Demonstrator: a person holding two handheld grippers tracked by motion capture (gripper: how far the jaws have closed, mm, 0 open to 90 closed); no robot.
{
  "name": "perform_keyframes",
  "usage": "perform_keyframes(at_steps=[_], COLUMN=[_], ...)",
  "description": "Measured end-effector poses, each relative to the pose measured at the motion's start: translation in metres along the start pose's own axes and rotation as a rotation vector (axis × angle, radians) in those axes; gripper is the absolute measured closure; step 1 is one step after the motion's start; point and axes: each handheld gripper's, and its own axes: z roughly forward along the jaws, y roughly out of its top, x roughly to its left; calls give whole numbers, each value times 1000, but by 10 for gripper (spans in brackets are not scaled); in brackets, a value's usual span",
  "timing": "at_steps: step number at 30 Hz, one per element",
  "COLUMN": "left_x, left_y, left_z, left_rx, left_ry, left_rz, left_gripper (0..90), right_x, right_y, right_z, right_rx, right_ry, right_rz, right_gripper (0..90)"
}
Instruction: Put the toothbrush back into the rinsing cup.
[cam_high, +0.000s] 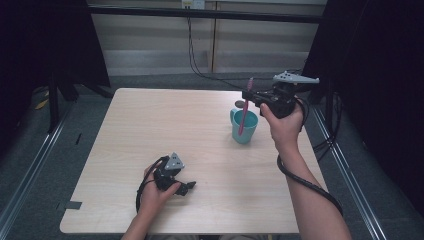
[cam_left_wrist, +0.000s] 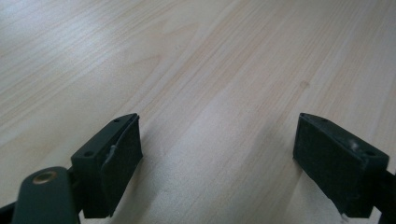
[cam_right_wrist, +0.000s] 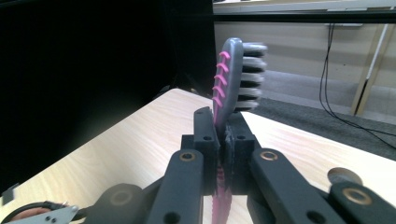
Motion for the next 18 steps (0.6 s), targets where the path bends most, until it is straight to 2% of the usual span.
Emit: perform_keyframes(at_steps=[12,18], left_x=[0,0], left_y=[0,0], left_z=[0,0], left_rx=[-2,-4], left_ry=[0,0], left_rz=[-3,-4], left_gripper=[150,150], right_x=[-18,-26], right_y=[6,5], right_z=[11,18], right_rx=[-22,-11], right_ry=[-68,-104], right_rz=[-7,-6], right_gripper=[860,859])
